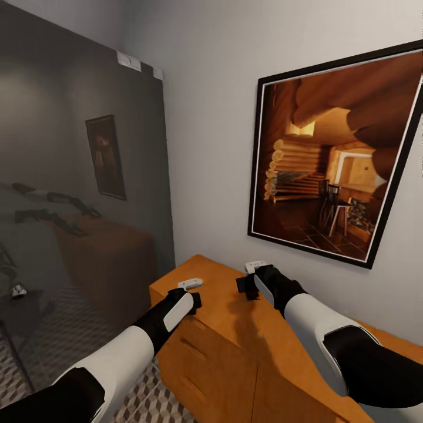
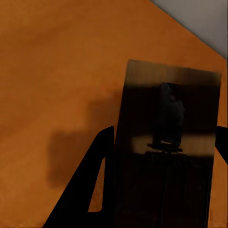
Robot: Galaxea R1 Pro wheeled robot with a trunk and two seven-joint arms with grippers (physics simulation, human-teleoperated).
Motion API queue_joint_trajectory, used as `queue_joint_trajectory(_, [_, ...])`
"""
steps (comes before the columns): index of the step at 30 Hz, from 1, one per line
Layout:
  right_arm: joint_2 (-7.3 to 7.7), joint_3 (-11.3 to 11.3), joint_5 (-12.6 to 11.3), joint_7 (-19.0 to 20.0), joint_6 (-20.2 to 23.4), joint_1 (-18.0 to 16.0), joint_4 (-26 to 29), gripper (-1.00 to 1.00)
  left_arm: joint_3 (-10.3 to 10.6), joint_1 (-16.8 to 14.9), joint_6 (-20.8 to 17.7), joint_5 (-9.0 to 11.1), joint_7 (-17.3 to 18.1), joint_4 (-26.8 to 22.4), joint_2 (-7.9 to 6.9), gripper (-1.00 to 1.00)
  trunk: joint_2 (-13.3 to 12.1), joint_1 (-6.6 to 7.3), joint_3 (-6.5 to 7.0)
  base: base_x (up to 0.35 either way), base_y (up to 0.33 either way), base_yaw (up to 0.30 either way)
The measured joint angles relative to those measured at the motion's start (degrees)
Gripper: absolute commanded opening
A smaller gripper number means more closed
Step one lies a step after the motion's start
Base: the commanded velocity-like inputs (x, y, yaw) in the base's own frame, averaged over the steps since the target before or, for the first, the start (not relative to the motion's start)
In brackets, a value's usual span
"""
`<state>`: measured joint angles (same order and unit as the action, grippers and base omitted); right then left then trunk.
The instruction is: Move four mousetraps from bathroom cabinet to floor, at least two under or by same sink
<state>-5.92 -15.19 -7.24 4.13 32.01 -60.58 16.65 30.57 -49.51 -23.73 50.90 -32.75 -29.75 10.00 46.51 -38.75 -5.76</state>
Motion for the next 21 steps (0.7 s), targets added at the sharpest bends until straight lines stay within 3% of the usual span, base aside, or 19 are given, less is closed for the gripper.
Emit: queue_joint_trajectory(21, [0.00, 0.00, 0.00, 0.00, 0.00, 0.00, 0.00, -1.00, -0.78, 0.00, 0.09, 0.01, 0.16, 0.00, 0.00, -1.00, -8.44, 4.62, 3.78, -0.210, 0.227, 0.000])
